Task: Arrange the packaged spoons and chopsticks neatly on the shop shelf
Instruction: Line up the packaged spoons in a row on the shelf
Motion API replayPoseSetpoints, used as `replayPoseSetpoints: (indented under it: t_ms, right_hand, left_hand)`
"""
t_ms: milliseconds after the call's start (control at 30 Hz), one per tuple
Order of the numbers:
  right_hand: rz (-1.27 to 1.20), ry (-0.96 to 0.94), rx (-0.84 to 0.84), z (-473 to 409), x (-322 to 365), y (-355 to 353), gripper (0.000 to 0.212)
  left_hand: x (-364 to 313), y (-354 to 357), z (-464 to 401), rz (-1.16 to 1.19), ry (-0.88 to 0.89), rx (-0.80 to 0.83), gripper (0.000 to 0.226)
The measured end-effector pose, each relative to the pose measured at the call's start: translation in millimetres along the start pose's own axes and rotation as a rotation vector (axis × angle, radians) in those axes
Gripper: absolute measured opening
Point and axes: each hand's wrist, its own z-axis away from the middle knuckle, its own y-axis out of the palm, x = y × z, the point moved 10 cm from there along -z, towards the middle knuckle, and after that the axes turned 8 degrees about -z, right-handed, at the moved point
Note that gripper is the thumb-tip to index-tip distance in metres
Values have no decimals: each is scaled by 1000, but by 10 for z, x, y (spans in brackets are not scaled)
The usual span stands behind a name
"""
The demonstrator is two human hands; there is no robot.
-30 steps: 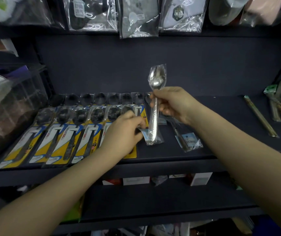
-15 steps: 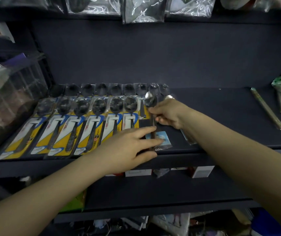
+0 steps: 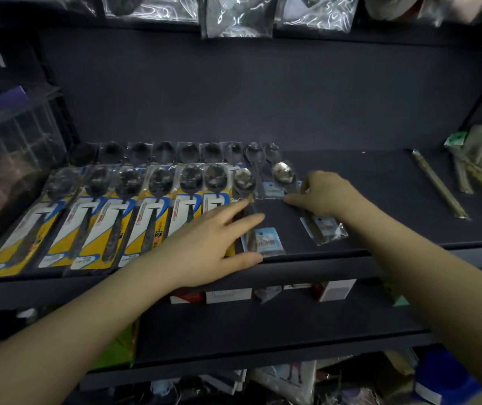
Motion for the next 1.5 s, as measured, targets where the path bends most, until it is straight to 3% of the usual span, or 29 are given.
replayPoseSetpoints:
  t_ms: [100,233,367,467,567,700,800,933,1000,1300,1500]
  right_hand:
    - [-64,-66,-35,26,96,25,29]
    - [-204,-100,-48,41,209,81,26]
    - [-643,-24,-3,33,170,159,7]
    - [-846,2,64,59,216,307,11]
    - [-629,-34,109,93,308,373,12]
    - [-211,-155,-6,100,361,176,18]
    - [-53,-257,-105,100,369,113,41]
    - [-132,-363,31,28,380,267,46]
    - [-58,-361,85,-14,326,362,51]
    - [215,-388,40,-99,253,381,53]
    - [166,-410,25,-174,126,214,48]
  left_hand:
    - [32,82,-38,8,-11,68,79]
    - [35,71,-37,42,7,55,69]
    - [5,35,-9,50,3,28,76]
    - [-16,19,-16,37,2,10,68]
    - [-21,-5,-41,74,-22,-9,78]
    - [-88,-3,-95,29,-2,10,81]
    - [-153,-19,-142,-28,13,10,78]
    - [-221,-3,-213,-45,10,21,77]
    - [-241,2,-246,-49,4,23,76]
    - [-247,-8,-326,-13,-38,39,77]
    - [-168,-35,-394,5,-87,37,79]
